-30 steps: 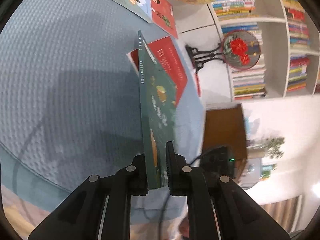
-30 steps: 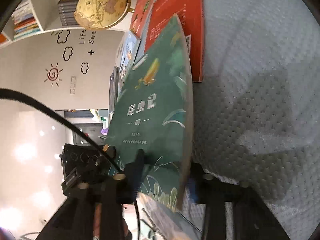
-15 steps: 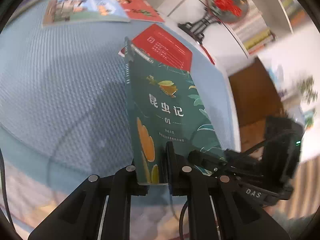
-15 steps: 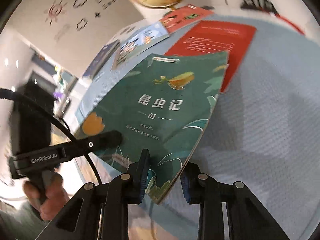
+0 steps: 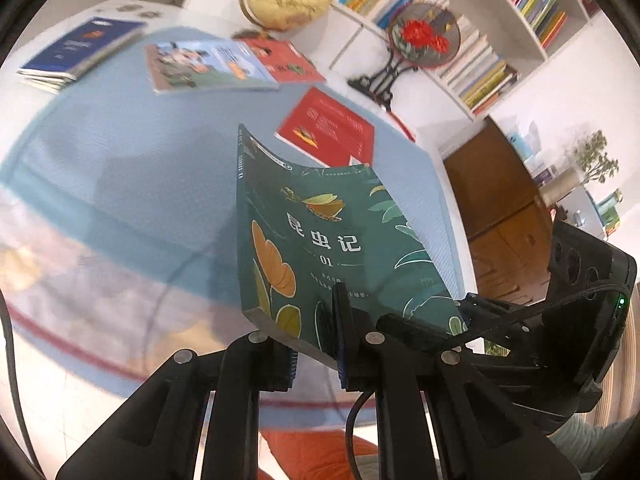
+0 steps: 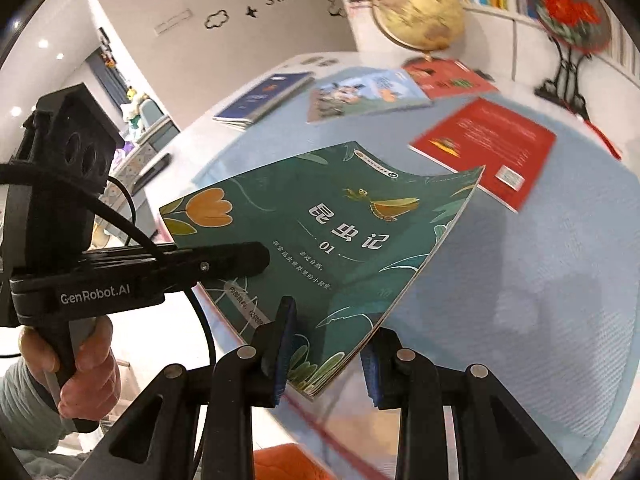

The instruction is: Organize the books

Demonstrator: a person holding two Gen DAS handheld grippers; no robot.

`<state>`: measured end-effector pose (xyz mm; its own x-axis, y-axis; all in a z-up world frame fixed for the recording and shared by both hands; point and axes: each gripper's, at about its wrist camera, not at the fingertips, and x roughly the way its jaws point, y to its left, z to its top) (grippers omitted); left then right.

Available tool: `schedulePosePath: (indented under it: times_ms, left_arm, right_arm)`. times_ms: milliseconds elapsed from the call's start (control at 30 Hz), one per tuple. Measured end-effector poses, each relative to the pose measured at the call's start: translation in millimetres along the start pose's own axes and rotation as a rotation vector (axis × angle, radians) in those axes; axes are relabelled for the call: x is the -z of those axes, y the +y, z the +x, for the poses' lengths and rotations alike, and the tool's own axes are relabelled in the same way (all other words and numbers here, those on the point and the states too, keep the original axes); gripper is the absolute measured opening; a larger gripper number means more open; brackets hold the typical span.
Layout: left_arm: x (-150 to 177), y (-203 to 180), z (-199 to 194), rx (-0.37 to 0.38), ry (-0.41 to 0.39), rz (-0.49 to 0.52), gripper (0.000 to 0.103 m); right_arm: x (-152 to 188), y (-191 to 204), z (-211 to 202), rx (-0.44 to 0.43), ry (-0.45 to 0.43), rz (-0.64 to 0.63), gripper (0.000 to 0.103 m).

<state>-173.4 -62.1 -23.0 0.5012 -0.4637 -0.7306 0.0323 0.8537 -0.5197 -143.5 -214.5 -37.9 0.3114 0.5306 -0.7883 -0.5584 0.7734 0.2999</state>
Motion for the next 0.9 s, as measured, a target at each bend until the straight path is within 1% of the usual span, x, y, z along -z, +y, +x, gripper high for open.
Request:
schedulePosePath:
  times_ms: [133,233,333,400,500,600,733,833,900]
  left_arm:
    - [0.8,21.3,-47.1,-0.029,-0.07,0.021,0.011]
    - [-2.7,38.3,-73.3,-0.054,-0.117,0.02,0.011]
    - [-11.3,57.9,-95.0,-0.078,-0.156,0.006,0.011]
    - [-20.9,75.2,-107.7,-0.088,-0.176,0.002,0.011]
    - [-36.7,102.2,-116.7,-0.097,-0.192,0.001,0.011]
    - [-60.8,137.0,-118.6,-0.098,-0.209,-0.007,0.011]
    - [-109.1,192.8,-111.7,-0.079,-0.219,-0.014,0.011]
    - [-156.0,231.7,-98.6,-0.073,-0.19,-0.014,0.011]
    - [-187.7,256.2,-89.0,-0.05,-0.162,-0.023,0.011]
  right_arm:
    - [-8.1,45.6,-0.5,-0.023,-0.051,-0.033,0.029]
    - [-19.0,79.6,6.4,-0.029,-0.092,-0.07,0.03]
    - [-37.3,108.5,18.9,-0.049,-0.103,-0.096,0.03]
    - [-48.3,121.0,26.3,-0.064,-0.104,-0.102,0.03]
    - [-70.5,139.0,46.3,-0.083,-0.106,-0.102,0.031]
    - [-96.9,154.4,73.8,-0.084,-0.121,-0.108,0.031]
    - [-142.4,168.8,121.0,-0.069,-0.137,-0.099,0.031]
    - [-186.8,174.1,160.7,-0.062,-0.112,-0.062,0.031]
    - [-215.8,174.3,184.0,-0.052,-0.102,-0.039,0.031]
